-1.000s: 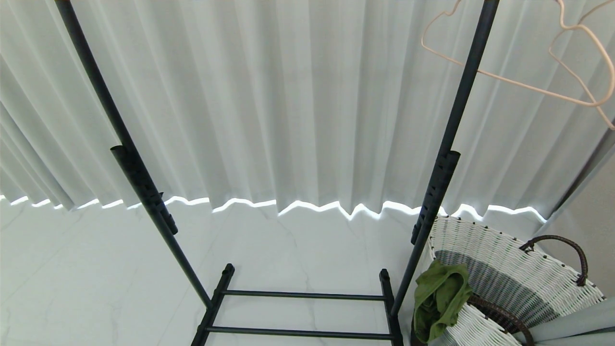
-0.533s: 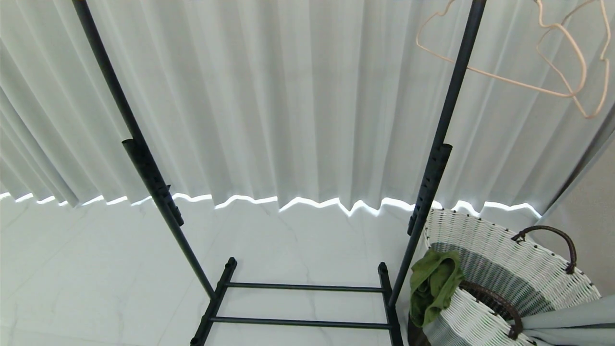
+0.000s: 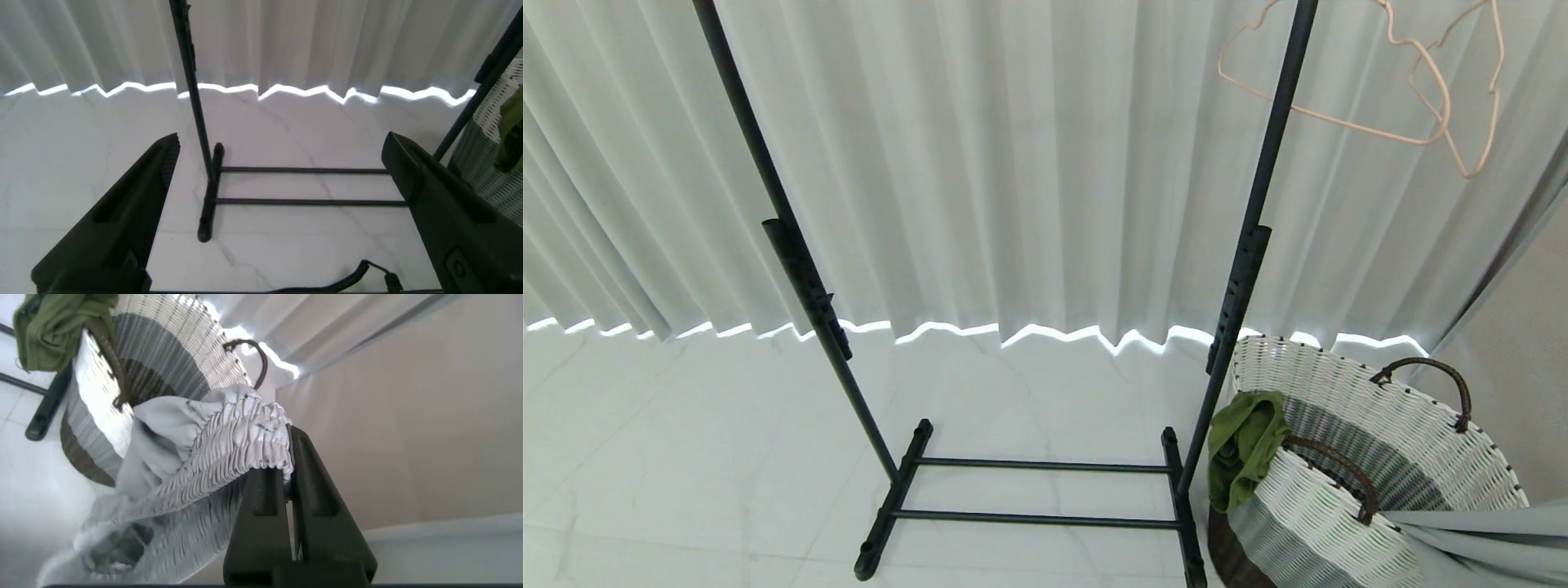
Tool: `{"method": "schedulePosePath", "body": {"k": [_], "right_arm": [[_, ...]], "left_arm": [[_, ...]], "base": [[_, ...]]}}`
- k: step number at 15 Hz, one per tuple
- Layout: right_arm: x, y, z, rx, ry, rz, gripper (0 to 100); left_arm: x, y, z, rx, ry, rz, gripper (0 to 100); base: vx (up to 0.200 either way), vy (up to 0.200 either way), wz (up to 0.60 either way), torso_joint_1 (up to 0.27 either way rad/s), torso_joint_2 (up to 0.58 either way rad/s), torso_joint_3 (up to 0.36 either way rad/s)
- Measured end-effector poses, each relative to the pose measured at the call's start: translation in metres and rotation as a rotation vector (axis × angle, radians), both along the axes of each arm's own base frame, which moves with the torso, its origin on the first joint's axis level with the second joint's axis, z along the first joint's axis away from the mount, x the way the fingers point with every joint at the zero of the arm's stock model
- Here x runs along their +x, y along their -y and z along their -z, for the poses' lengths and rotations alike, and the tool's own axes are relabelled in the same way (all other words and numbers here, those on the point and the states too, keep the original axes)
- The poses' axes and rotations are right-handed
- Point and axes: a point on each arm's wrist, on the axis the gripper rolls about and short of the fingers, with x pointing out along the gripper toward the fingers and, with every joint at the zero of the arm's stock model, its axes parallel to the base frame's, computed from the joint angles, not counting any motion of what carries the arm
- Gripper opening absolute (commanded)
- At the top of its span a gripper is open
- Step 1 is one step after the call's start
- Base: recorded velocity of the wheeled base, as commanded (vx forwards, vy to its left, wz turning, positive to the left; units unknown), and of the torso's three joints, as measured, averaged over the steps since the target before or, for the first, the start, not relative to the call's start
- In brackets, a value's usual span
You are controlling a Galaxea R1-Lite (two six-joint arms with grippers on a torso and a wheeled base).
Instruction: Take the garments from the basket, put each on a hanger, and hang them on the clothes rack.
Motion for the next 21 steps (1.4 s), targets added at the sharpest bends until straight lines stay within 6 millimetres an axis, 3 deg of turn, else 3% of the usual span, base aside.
{"method": "schedulePosePath", "body": {"k": [11, 21], "right_arm": [[-0.0003, -0.0001, 0.0002, -0.03, -0.005, -0.011, 0], [0.0021, 0.0001, 0.0003, -0.058, -0.018, -0.02, 0]], "left_arm": [[0.0, 0.0, 0.0, 0.005, 0.001, 0.0, 100], [0.0, 0.0, 0.0, 0.008, 0.001, 0.001, 100]], "base": [[0.0, 0.0, 0.0, 0.0, 0.0, 0.0], [0.0, 0.18, 0.0, 0.002, 0.0, 0.003]]}}
